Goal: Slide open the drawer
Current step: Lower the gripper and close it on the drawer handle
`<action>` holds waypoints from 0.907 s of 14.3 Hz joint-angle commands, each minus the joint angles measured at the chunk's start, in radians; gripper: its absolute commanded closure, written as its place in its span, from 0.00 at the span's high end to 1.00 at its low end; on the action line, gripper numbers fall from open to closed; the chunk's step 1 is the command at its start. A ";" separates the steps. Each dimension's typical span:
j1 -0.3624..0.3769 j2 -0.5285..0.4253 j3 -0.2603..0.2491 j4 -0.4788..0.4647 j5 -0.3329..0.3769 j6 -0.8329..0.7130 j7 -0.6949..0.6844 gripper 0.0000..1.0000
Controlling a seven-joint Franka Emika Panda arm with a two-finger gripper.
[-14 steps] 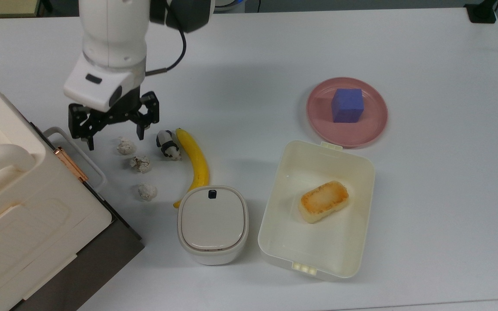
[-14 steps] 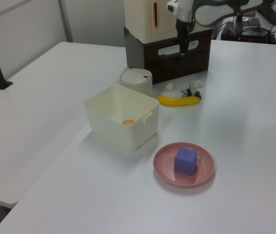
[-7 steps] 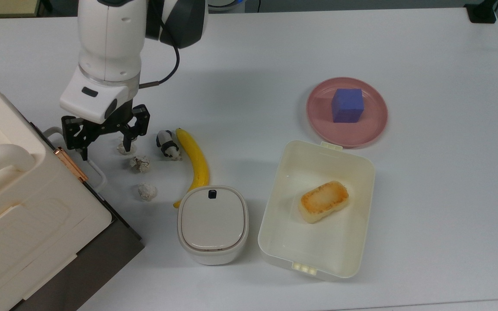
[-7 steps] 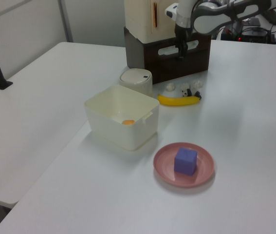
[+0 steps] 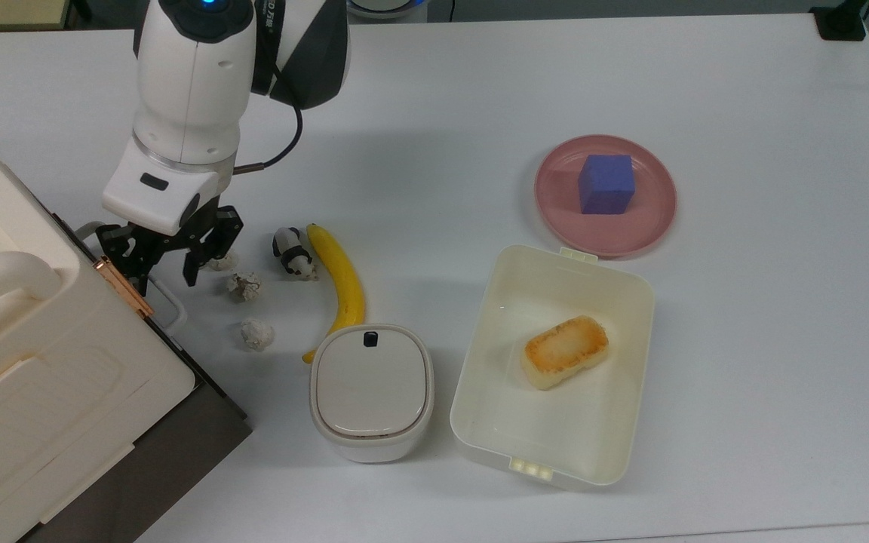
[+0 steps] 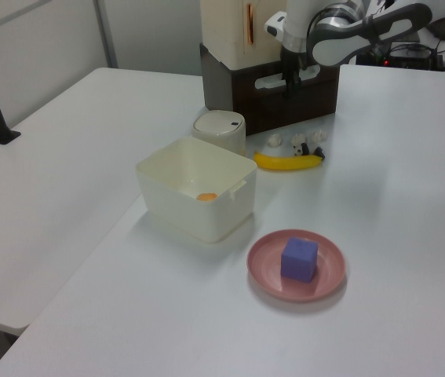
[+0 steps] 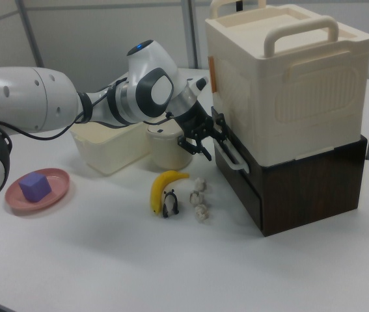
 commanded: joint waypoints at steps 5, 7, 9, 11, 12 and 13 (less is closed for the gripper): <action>0.015 -0.029 0.006 -0.032 -0.059 0.009 -0.057 0.27; 0.017 -0.029 0.008 -0.035 -0.058 0.006 -0.084 0.06; 0.023 -0.037 0.009 -0.040 -0.051 -0.015 -0.082 0.00; 0.032 -0.045 0.009 -0.043 -0.048 -0.045 -0.081 0.00; 0.032 -0.054 0.009 -0.048 -0.047 -0.051 -0.082 0.00; 0.034 -0.066 0.009 -0.061 -0.045 -0.052 -0.082 0.00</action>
